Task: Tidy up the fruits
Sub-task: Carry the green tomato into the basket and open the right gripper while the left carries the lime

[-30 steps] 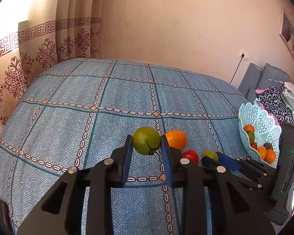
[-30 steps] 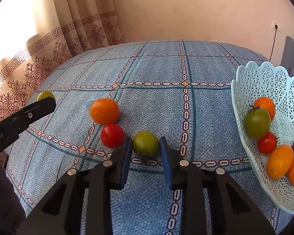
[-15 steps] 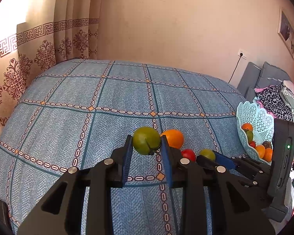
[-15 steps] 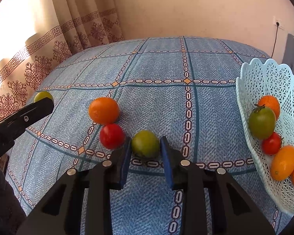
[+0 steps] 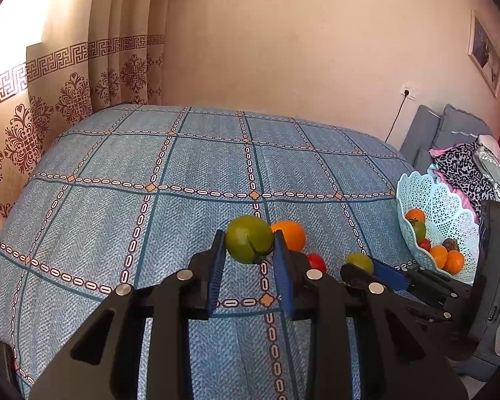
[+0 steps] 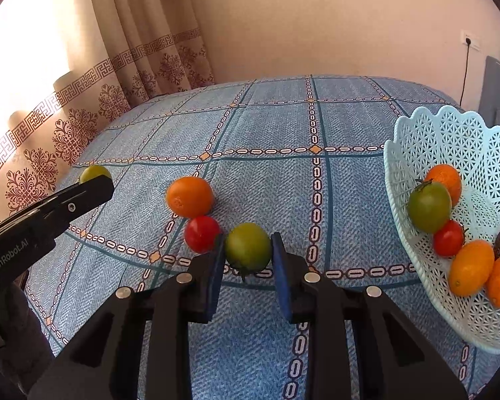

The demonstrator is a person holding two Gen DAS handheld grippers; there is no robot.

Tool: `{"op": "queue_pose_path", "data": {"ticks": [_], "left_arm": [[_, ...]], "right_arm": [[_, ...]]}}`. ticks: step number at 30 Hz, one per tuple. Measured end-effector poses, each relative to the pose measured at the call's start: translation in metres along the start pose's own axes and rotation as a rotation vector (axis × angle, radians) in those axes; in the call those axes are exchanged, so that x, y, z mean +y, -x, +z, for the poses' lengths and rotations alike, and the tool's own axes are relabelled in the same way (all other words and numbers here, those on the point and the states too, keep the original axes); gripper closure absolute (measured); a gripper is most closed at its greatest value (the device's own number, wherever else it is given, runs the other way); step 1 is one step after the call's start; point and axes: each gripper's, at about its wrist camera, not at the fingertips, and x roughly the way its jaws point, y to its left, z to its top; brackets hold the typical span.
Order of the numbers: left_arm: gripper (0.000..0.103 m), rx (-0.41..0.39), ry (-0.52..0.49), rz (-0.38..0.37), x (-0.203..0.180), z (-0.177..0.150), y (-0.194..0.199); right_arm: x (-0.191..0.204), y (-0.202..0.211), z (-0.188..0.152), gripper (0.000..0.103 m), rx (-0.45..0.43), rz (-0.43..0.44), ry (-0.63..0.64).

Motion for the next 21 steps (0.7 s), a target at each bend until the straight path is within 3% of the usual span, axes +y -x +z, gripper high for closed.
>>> {"op": "queue_pose_path", "data": {"ticks": [21], "left_arm": [[0.074,0.014,-0.063,-0.079,-0.032,-0.007,0.007]], "right_arm": [[-0.046,0.063,-0.008,0.075,-0.138,-0.046,-0.138]]}}
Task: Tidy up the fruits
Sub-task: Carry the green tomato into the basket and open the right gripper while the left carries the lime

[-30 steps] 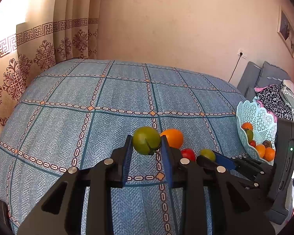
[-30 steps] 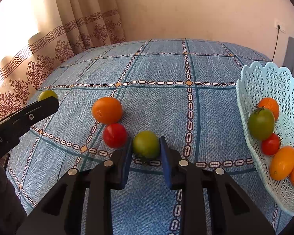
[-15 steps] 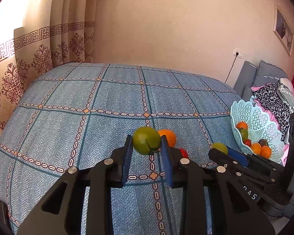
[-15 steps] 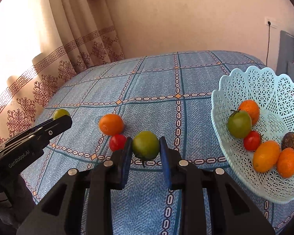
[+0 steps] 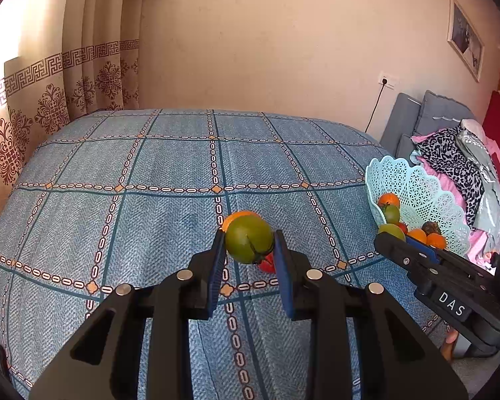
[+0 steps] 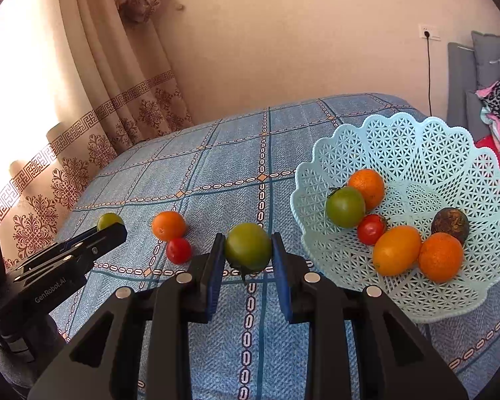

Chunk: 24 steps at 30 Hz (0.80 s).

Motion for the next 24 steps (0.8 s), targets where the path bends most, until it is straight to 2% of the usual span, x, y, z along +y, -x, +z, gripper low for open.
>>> {"op": "queue_pose_path", "data": {"ticks": [24], "left_arm": [[0.074,-0.011,-0.118,-0.048,-0.060,0.004,0.014]], "right_arm": [[-0.088,0.071,0.002,0.075,-0.158,-0.137,-0.184]]}}
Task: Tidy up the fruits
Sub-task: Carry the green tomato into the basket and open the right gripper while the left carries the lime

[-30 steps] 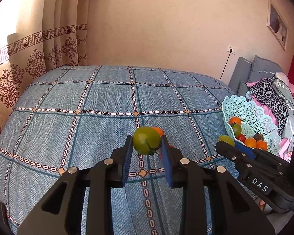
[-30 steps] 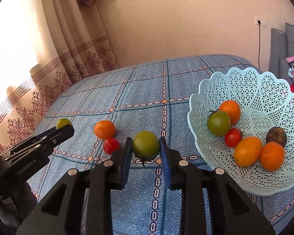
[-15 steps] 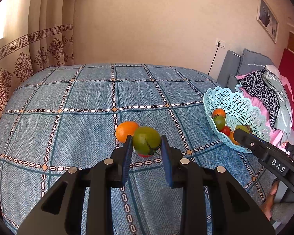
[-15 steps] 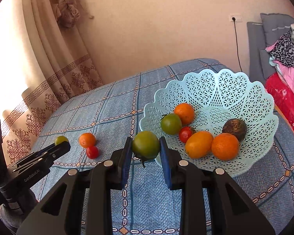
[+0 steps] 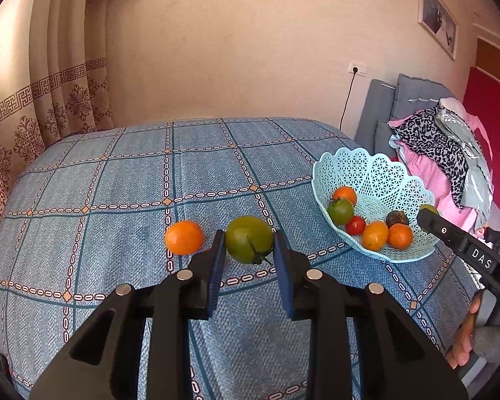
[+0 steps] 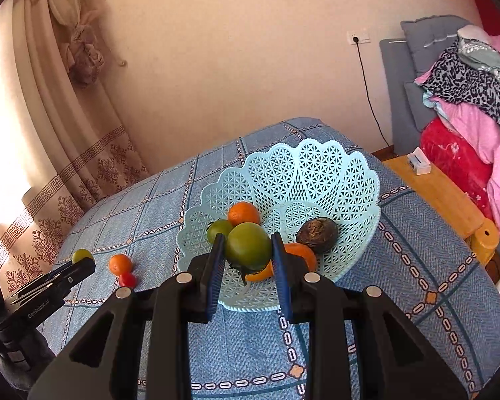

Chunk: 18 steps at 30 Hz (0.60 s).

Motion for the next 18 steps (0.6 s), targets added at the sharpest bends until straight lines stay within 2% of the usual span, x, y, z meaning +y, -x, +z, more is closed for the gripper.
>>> {"op": "queue_pose_path", "data": {"ticks": [18], "left_arm": [[0.074,-0.043,-0.121,-0.051,-0.065,0.022,-0.001]], "right_arm": [[-0.037,0.009,0.015,0.075,-0.074,-0.074,-0.029]]}}
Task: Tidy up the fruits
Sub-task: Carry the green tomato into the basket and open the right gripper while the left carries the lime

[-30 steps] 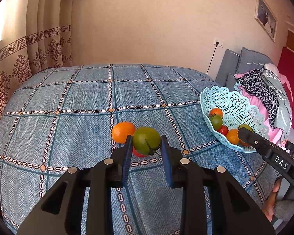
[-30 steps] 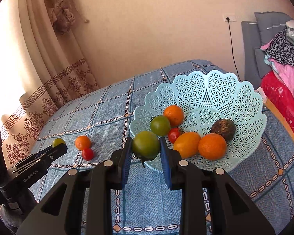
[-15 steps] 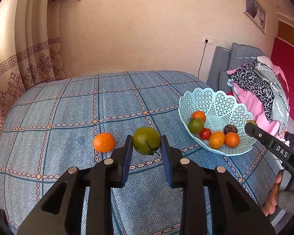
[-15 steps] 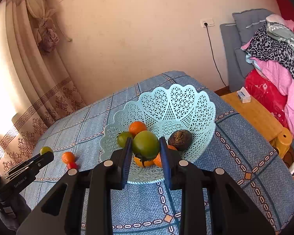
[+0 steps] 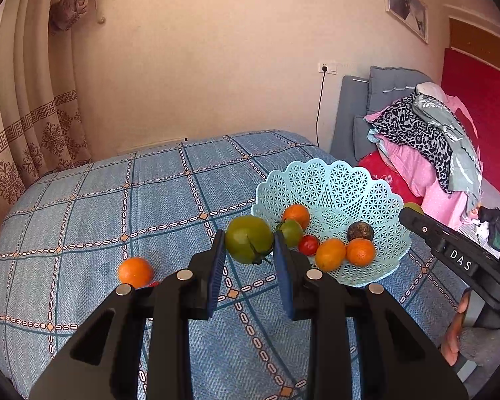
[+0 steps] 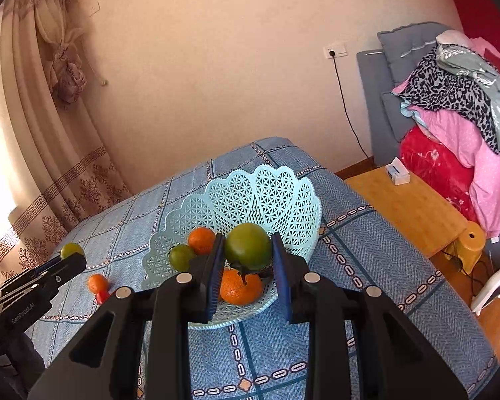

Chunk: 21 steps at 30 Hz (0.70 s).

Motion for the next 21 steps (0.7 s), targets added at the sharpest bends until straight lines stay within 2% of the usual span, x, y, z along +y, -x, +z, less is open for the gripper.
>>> {"op": "queue_pose_path", "data": {"ticks": [15,21], "left_arm": [[0.074,0.034,-0.040,-0.065,-0.031,0.010,-0.030],[0.074,0.048,-0.041,-0.088,-0.038,0.012,-0.042]], "right_arm": [[-0.009,-0.014,0.002,0.074,-0.016,-0.038,0.010],[-0.012,-0.012,0.001,0.074,-0.051,-0.072,0.002]]}}
